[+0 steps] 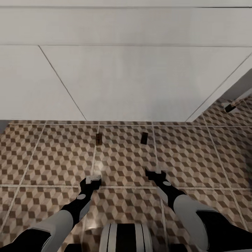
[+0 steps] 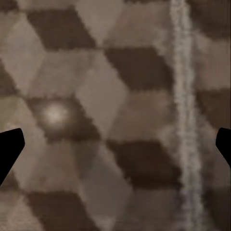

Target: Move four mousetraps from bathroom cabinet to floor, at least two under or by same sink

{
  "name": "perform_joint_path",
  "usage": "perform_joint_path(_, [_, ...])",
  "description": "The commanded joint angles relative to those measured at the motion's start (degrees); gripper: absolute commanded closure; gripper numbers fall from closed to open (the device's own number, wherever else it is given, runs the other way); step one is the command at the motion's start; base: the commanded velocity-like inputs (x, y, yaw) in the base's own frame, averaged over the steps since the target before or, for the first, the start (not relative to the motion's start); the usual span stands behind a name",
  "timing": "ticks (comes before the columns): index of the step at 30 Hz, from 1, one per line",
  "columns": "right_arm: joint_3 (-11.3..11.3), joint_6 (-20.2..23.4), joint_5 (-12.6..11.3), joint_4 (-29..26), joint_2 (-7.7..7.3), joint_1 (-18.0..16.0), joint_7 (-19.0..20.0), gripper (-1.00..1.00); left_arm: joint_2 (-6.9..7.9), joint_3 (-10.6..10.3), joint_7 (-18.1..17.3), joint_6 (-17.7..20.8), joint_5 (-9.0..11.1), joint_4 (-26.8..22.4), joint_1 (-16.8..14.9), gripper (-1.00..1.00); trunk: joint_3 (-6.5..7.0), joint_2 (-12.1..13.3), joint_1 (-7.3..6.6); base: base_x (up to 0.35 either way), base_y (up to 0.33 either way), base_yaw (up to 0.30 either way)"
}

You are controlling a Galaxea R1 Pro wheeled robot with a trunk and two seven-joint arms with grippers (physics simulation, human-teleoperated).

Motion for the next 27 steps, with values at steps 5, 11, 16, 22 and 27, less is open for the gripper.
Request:
perform_joint_path(5, [-0.34, -0.37, 0.10, 0.06, 0.03, -0.03, -0.05, -1.00, 0.00, -0.57, 0.22, -0.31, 0.47, 0.02, -0.04, -1.00, -0.03, -0.01, -0.04, -0.266, -0.082, 0.000])
perform_joint_path(11, [-0.33, -0.42, 0.10, 0.06, 0.03, -0.03, -0.05, -1.00, -0.08, -0.61, 0.21, -0.43, 0.31, -0.02, -0.03, -1.00, -0.03, -0.01, -0.04, -0.205, -0.084, 0.000])
perform_joint_path(16, [-0.33, -0.44, 0.10, 0.06, 0.03, -0.03, -0.05, -1.00, -0.08, -0.65, 0.17, -0.59, 0.23, -0.03, -0.04, -1.00, -0.03, -0.01, -0.04, -0.089, -0.038, 0.000])
perform_joint_path(22, [-0.33, -0.44, 0.10, 0.04, 0.03, -0.03, -0.05, -1.00, -0.12, -0.70, 0.17, -0.73, 0.17, -0.03, -0.04, -1.00, -0.03, -0.01, -0.04, -0.033, -0.014, 0.000])
perform_joint_path(27, [-0.35, -0.44, 0.10, 0.03, 0.08, -0.03, -0.05, -1.00, -0.14, -0.71, 0.17, -0.78, 0.10, -0.03, -0.05, -1.00, -0.03, -0.01, -0.04, -0.011, -0.005, 0.000])
